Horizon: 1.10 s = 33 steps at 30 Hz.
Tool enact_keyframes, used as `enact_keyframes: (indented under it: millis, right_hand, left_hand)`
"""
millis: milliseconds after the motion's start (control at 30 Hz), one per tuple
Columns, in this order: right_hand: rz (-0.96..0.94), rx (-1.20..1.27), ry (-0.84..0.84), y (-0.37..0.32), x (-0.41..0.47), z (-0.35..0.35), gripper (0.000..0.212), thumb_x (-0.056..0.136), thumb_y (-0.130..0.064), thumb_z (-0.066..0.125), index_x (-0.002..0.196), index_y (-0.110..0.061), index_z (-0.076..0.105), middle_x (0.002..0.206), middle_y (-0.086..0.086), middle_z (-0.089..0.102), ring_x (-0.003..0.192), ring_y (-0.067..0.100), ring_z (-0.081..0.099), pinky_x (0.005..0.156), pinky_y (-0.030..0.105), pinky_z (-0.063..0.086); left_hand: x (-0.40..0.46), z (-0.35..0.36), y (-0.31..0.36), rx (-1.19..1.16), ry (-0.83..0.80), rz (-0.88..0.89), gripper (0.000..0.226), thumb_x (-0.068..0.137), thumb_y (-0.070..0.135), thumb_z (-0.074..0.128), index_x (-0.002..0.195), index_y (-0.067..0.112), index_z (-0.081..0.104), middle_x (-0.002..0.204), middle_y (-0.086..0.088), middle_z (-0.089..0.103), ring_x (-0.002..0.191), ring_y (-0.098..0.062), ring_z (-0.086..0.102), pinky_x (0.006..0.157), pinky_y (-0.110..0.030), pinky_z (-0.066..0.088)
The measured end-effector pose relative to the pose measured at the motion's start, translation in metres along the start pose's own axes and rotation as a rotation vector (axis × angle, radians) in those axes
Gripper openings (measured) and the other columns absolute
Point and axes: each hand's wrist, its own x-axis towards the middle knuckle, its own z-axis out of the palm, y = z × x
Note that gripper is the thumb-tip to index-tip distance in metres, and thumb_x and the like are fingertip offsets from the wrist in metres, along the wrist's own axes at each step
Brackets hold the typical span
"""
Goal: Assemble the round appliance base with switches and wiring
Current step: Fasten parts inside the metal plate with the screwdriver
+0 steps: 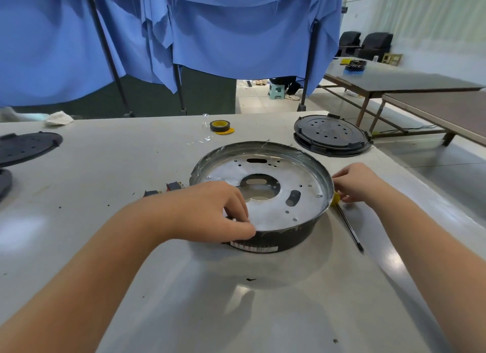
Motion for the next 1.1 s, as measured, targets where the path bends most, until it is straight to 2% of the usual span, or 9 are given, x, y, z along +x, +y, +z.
enact_keyframes:
  millis: [133,233,333,567,667,767,900,1033,1100]
  right_hand:
    - [0.016,-0.064,-0.065,-0.007,0.007,-0.002,0.017,0.089,-0.008,0.061,0.099,0.005,0.064,0.076,0.019,0.066,0.063,0.026,0.064,0.061,0.036,0.059]
    - [0.042,-0.078,-0.112,-0.009,0.010,-0.008,0.018,0.088,-0.008,0.061,0.096,0.007,0.064,0.085,0.021,0.069,0.066,0.025,0.066,0.056,0.032,0.059]
    - [0.066,-0.078,-0.121,-0.011,0.012,-0.019,0.024,0.085,-0.015,0.067,0.098,0.004,0.061,0.091,0.021,0.067,0.074,0.027,0.067,0.050,0.030,0.056]
    - [-0.044,0.086,0.037,-0.042,0.000,-0.052,0.024,0.083,-0.022,0.069,0.094,-0.004,0.057,0.084,0.014,0.065,0.067,0.020,0.064,0.038,0.021,0.049]
    - [-0.150,0.318,0.064,-0.073,-0.018,-0.056,0.019,0.083,-0.021,0.070,0.090,-0.009,0.057,0.073,0.008,0.067,0.058,0.017,0.068,0.047,0.027,0.056]
    - [-0.311,0.596,-0.090,-0.104,-0.043,-0.046,0.011,0.085,-0.013,0.067,0.090,-0.006,0.061,0.064,0.005,0.070,0.057,0.019,0.070,0.050,0.029,0.057]
    - [-0.572,0.712,-0.301,-0.128,-0.067,-0.027,0.008,0.088,-0.006,0.059,0.085,-0.005,0.066,0.079,0.011,0.068,0.062,0.021,0.069,0.054,0.028,0.056]
    - [-0.735,0.748,-0.453,-0.135,-0.073,-0.005,0.013,0.087,-0.007,0.057,0.097,-0.007,0.065,0.079,0.003,0.072,0.075,0.019,0.071,0.062,0.031,0.057]
    - [-0.763,0.721,-0.491,-0.133,-0.071,0.005,0.022,0.081,-0.012,0.058,0.101,-0.008,0.065,0.083,0.004,0.072,0.082,0.021,0.070,0.066,0.034,0.058]
  left_hand:
    - [0.013,-0.011,0.000,0.009,-0.078,-0.046,0.027,0.084,0.049,0.061,0.081,0.026,0.074,0.102,0.012,0.068,0.087,-0.012,0.067,0.084,-0.040,0.056]
    - [0.022,-0.014,0.003,0.027,-0.087,-0.045,0.016,0.077,0.052,0.070,0.076,0.036,0.074,0.098,0.018,0.066,0.090,-0.002,0.064,0.085,-0.032,0.054]
    - [0.031,-0.014,0.003,0.065,-0.117,-0.032,0.009,0.075,0.046,0.076,0.078,0.038,0.075,0.080,0.028,0.061,0.077,0.014,0.057,0.070,-0.017,0.045]
    - [0.037,-0.016,0.000,0.078,-0.160,0.000,0.005,0.076,0.043,0.075,0.077,0.039,0.074,0.073,0.030,0.062,0.073,0.009,0.058,0.070,-0.019,0.051]
    - [0.039,-0.016,-0.003,0.066,-0.168,0.006,0.008,0.077,0.043,0.074,0.076,0.035,0.073,0.071,0.030,0.062,0.070,0.012,0.057,0.065,-0.013,0.046]
    - [0.040,-0.015,-0.004,0.029,-0.176,0.015,0.009,0.081,0.039,0.073,0.075,0.033,0.071,0.069,0.030,0.062,0.066,0.015,0.055,0.053,-0.002,0.040]
    - [0.040,-0.020,-0.008,0.004,-0.184,0.009,0.005,0.084,0.036,0.070,0.080,0.036,0.072,0.073,0.028,0.064,0.068,0.013,0.057,0.059,0.000,0.042]
    - [0.041,-0.022,-0.011,-0.016,-0.215,-0.012,0.006,0.083,0.034,0.072,0.089,0.034,0.072,0.066,0.027,0.062,0.072,0.003,0.060,0.078,-0.018,0.053]
    - [0.042,-0.022,-0.011,-0.048,-0.241,-0.022,0.009,0.082,0.031,0.073,0.091,0.033,0.071,0.060,0.027,0.060,0.068,0.004,0.059,0.079,-0.022,0.053]
